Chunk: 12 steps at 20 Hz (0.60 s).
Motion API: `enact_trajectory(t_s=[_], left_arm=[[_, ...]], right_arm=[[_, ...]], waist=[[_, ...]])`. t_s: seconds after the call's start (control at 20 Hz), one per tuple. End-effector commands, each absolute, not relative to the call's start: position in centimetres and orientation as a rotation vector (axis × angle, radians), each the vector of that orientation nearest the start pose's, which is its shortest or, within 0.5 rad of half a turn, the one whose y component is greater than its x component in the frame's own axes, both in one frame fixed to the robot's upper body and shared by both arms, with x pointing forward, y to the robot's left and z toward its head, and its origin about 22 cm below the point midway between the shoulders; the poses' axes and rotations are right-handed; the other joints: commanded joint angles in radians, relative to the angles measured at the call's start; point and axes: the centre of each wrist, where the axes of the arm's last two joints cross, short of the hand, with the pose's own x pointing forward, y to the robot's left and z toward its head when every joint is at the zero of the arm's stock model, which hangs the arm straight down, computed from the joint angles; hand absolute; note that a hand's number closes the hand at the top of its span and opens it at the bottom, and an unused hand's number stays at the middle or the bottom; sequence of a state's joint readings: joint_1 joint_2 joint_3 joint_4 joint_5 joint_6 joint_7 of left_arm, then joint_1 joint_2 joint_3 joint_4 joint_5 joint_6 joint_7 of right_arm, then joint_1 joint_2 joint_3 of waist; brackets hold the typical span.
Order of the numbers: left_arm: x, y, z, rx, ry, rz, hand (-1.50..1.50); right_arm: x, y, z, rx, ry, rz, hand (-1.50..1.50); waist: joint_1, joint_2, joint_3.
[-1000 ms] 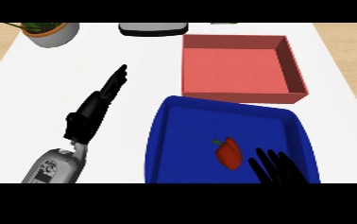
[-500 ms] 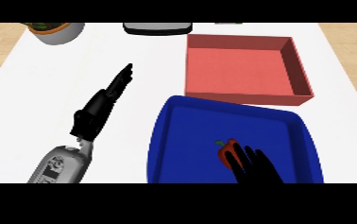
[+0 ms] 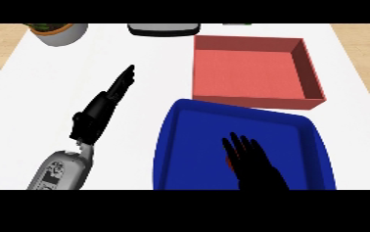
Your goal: Pick the bell pepper from the tray and place it in the cardboard box
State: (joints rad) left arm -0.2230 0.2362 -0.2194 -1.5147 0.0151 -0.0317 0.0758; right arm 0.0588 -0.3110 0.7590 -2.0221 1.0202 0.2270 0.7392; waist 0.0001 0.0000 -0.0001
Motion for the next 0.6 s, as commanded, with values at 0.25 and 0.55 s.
enact_trajectory(t_s=[0.25, 0.55], left_arm=[[28.0, 21.0, 3.3, -0.039, -1.586, -0.456, 0.00], [27.2, 19.7, 2.5, -0.042, -1.582, -0.447, 0.00]], right_arm=[[17.9, -13.5, 5.1, -0.787, -1.223, 1.237, -1.50], [15.7, -12.9, 3.9, -0.792, -1.210, 1.261, -1.50]], waist=[[0.000, 0.000, 0.000], [-0.003, -0.001, 0.000]])
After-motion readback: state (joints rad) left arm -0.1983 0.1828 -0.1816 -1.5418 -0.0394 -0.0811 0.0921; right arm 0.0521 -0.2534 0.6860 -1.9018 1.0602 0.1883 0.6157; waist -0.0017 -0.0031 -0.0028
